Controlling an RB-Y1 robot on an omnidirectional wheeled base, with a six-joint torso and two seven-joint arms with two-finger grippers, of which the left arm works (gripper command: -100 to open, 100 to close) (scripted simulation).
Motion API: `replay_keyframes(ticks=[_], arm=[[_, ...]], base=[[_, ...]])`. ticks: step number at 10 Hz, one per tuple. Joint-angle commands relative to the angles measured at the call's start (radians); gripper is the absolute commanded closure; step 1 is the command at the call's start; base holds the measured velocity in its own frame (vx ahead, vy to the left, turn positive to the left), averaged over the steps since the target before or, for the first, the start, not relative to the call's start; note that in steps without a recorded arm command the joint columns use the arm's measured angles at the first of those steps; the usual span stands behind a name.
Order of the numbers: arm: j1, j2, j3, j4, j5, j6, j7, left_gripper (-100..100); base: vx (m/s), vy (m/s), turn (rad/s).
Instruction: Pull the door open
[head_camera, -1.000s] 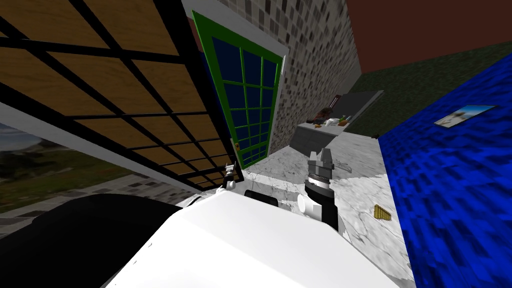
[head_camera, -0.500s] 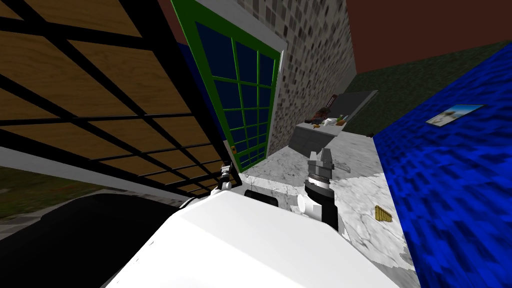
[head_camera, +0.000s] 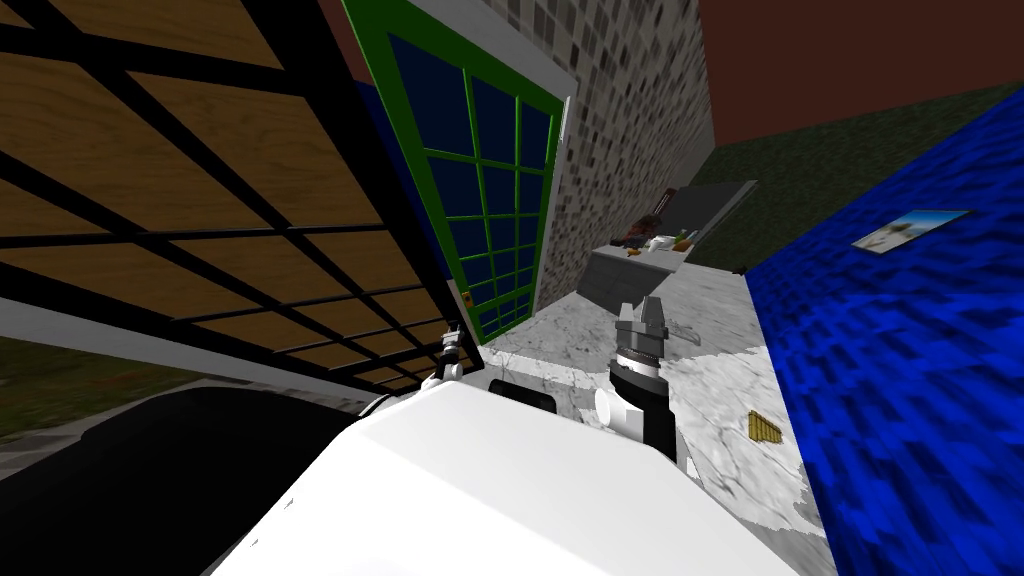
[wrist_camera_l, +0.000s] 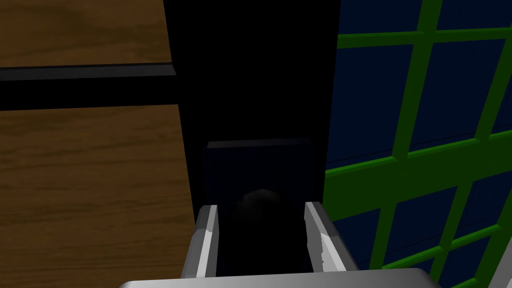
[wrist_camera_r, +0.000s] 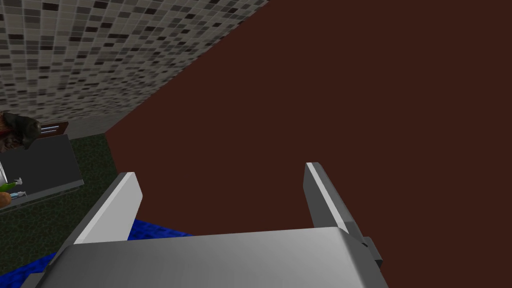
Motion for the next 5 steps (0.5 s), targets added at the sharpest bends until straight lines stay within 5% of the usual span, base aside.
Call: replay_keyframes(ticks=[1, 3, 5], arm=[[0.001, -0.002, -0.001, 0.000, 0.000, 0.000, 0.001, 100], [0.004, 0.004, -0.015, -0.005, -0.008, 0.001, 0.013, 100], [0.008, 0.009, -0.030, -0.011, -0.017, 0.002, 0.027, 100]], base=[[0.000, 0.000, 0.000], [-0.060, 0.006, -0.028], [-0.189, -0.011, -0.068]])
